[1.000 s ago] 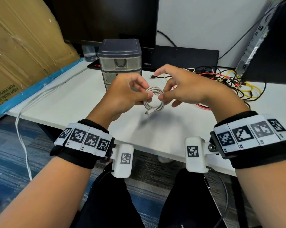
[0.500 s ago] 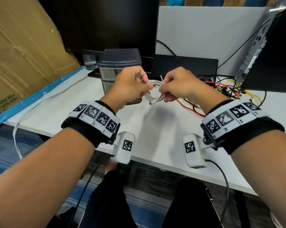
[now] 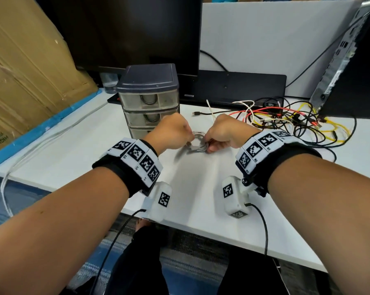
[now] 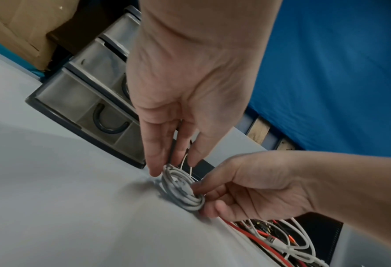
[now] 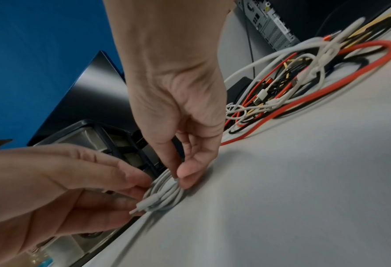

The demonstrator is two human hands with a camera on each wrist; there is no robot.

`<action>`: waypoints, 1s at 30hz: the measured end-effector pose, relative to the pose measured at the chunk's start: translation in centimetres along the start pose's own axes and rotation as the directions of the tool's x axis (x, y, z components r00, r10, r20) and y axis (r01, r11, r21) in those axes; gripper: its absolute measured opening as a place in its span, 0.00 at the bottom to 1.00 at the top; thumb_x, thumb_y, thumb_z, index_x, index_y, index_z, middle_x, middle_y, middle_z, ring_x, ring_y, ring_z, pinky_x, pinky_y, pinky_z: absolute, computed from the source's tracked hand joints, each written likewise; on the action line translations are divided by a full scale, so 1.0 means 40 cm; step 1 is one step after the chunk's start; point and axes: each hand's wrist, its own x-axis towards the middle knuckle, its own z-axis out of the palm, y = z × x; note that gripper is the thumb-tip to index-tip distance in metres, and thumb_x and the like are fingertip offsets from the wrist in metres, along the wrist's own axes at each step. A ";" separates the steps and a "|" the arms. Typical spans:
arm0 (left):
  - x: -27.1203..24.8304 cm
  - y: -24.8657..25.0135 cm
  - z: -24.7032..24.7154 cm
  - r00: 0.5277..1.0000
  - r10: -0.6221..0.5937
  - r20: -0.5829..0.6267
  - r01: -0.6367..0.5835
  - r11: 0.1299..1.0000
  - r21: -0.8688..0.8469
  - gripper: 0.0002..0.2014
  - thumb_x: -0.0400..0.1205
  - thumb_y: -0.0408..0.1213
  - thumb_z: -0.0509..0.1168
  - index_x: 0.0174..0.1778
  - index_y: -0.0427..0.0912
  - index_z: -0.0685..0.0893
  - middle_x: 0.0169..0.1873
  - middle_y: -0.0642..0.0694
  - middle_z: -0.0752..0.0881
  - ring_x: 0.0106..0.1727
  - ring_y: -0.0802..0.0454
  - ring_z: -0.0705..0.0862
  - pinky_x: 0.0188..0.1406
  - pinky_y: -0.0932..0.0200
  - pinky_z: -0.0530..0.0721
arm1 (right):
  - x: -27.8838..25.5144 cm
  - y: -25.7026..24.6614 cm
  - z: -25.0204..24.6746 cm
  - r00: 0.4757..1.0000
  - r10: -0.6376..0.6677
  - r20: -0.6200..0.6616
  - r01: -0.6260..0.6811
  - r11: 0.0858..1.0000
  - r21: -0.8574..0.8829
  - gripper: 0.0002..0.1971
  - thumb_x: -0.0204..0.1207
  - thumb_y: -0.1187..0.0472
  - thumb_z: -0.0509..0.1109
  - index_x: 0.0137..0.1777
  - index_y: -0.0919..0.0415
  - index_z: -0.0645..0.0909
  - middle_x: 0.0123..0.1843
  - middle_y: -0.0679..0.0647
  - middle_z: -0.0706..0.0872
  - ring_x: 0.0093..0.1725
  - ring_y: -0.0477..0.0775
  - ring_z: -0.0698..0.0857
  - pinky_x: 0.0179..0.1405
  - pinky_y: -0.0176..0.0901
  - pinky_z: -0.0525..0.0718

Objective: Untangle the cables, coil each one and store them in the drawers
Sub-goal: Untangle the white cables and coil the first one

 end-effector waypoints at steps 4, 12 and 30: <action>0.009 -0.004 0.002 0.997 -0.033 0.072 0.020 0.984 0.175 0.08 0.79 0.39 0.70 0.46 0.41 0.93 0.48 0.45 0.91 0.51 0.43 0.90 0.53 0.44 0.92 | 0.023 0.002 0.008 1.000 0.011 -0.006 -0.011 1.000 0.000 0.07 0.74 0.75 0.79 0.46 0.75 0.83 0.36 0.69 0.90 0.33 0.62 0.91 0.54 0.54 0.92; 0.012 0.043 -0.029 0.997 0.066 0.050 -0.079 0.928 0.364 0.07 0.80 0.43 0.67 0.46 0.50 0.92 0.51 0.48 0.88 0.51 0.41 0.88 0.53 0.42 0.90 | 0.004 0.018 -0.074 0.997 -0.068 -0.029 0.065 0.994 -0.092 0.14 0.83 0.60 0.73 0.53 0.73 0.77 0.35 0.68 0.92 0.23 0.57 0.85 0.28 0.42 0.85; 0.135 0.293 0.128 0.808 0.262 0.527 -0.478 0.814 0.329 0.15 0.87 0.46 0.67 0.69 0.52 0.84 0.64 0.51 0.83 0.64 0.49 0.83 0.67 0.50 0.82 | -0.023 0.195 -0.403 0.955 -0.049 -0.292 -0.171 0.712 -0.681 0.17 0.82 0.51 0.72 0.42 0.67 0.84 0.36 0.57 0.84 0.34 0.55 0.82 0.31 0.43 0.79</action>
